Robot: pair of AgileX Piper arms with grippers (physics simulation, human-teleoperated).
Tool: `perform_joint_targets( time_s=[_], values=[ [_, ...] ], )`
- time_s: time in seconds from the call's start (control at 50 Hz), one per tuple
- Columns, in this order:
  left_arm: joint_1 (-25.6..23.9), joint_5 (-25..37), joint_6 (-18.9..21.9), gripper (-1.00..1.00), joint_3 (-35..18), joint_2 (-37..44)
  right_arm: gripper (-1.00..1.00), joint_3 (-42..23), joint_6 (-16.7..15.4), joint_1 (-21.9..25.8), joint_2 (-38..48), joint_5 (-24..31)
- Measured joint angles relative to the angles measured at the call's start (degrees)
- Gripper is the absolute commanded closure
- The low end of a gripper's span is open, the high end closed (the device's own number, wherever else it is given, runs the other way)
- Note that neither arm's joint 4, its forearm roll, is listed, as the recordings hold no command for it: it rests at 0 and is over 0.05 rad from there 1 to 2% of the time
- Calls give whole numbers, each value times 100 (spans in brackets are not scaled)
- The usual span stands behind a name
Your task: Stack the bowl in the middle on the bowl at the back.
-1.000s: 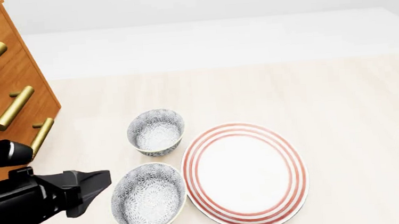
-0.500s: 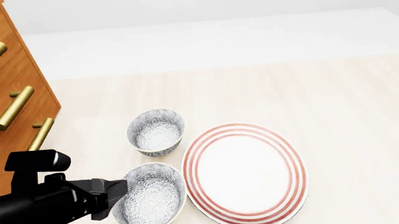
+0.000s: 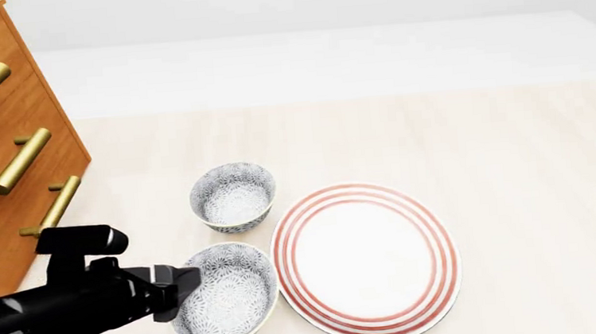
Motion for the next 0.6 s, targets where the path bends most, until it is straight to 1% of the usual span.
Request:
perform_joint_targets(
  time_s=[0.4,0.42,0.6],
  values=[
    [-20,-918,-51,-100,193,812,-100,-4,6,5,0,8],
    [-29,-945,-57,100,201,833,-100,-4,5,6,0,9],
    [-50,-1017,-66,100,203,892,-100,-6,-7,17,0,15]
  ],
)
